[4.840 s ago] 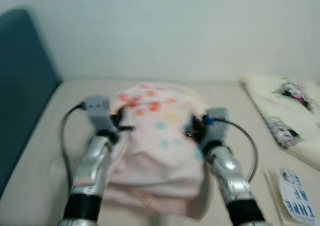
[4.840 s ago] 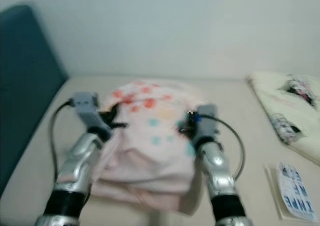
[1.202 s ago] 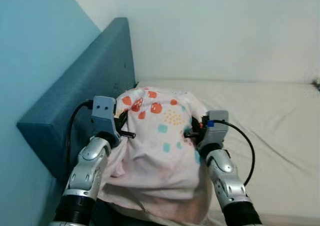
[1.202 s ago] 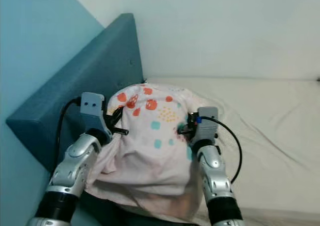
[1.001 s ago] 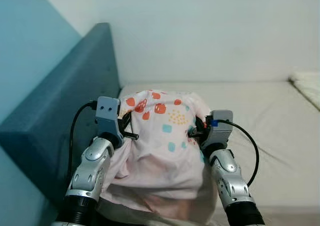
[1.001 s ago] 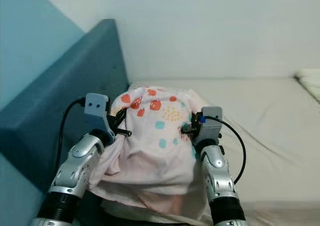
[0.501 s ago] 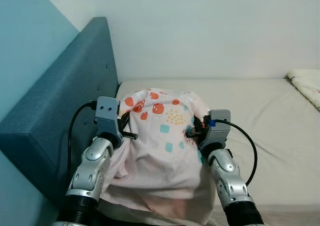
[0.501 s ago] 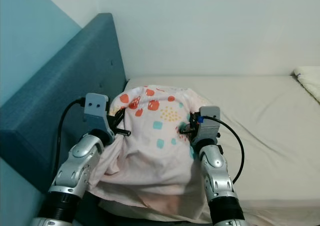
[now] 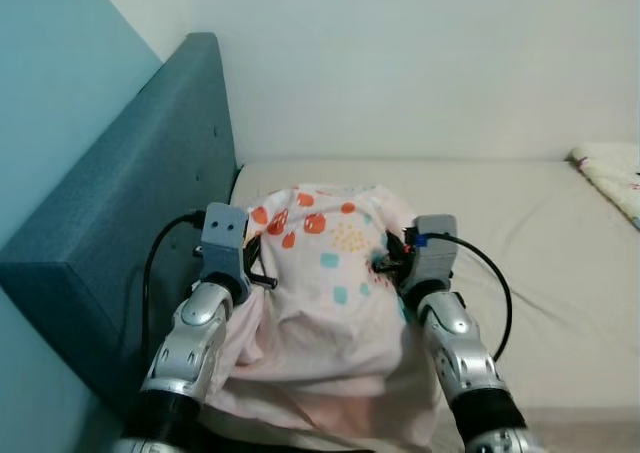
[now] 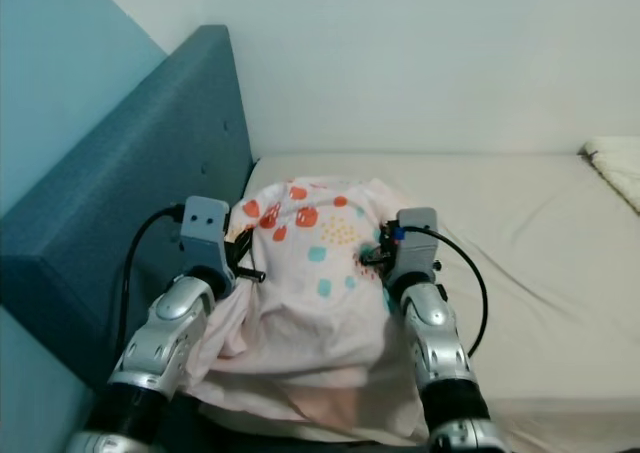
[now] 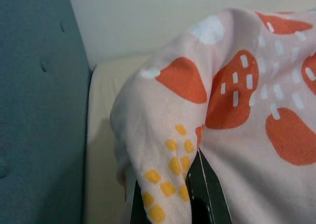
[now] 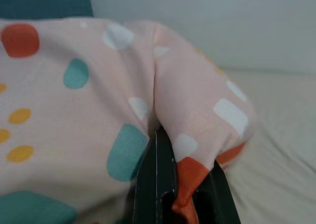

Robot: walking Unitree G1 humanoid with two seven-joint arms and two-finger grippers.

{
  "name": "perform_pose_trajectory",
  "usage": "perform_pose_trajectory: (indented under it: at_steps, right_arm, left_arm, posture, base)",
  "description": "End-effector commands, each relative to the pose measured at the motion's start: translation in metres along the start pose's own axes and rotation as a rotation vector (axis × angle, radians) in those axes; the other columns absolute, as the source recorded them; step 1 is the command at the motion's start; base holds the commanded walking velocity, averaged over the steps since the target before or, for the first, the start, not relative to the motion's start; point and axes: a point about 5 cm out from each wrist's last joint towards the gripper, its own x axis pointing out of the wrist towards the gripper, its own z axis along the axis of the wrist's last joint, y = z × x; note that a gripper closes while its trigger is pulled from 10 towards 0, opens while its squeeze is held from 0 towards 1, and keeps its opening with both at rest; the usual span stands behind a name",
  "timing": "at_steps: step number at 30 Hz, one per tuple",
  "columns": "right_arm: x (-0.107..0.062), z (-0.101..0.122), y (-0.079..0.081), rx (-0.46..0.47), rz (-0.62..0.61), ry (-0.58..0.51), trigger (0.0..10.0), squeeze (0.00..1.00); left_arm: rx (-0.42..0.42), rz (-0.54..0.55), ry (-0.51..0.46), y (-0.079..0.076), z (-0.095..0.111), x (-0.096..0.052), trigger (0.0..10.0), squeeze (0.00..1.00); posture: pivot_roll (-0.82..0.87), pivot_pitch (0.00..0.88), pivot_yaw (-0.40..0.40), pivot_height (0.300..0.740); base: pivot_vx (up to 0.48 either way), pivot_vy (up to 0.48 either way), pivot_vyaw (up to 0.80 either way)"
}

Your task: Clean up the room

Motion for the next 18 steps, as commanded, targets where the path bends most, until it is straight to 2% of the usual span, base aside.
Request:
perform_pose_trajectory:
  at_steps: [1, 18]
  right_arm:
    - [0.008, 0.013, 0.008, -0.005, 0.032, -0.042, 10.0, 0.00]
    - [0.007, 0.013, 0.008, 0.017, 0.026, -0.067, 10.0, 0.00]
  left_arm:
    - [0.015, -0.023, -0.049, -0.009, 0.012, 0.005, 10.0, 0.00]
    - [0.091, -0.122, -0.067, -0.025, 0.013, 0.003, 10.0, 0.00]
  posture:
    - [0.01, 0.063, -0.012, 0.716]
    - [0.02, 0.065, -0.001, 0.657]
  base:
    - [0.000, 0.000, 0.00]
    - [0.000, 0.000, 0.00]
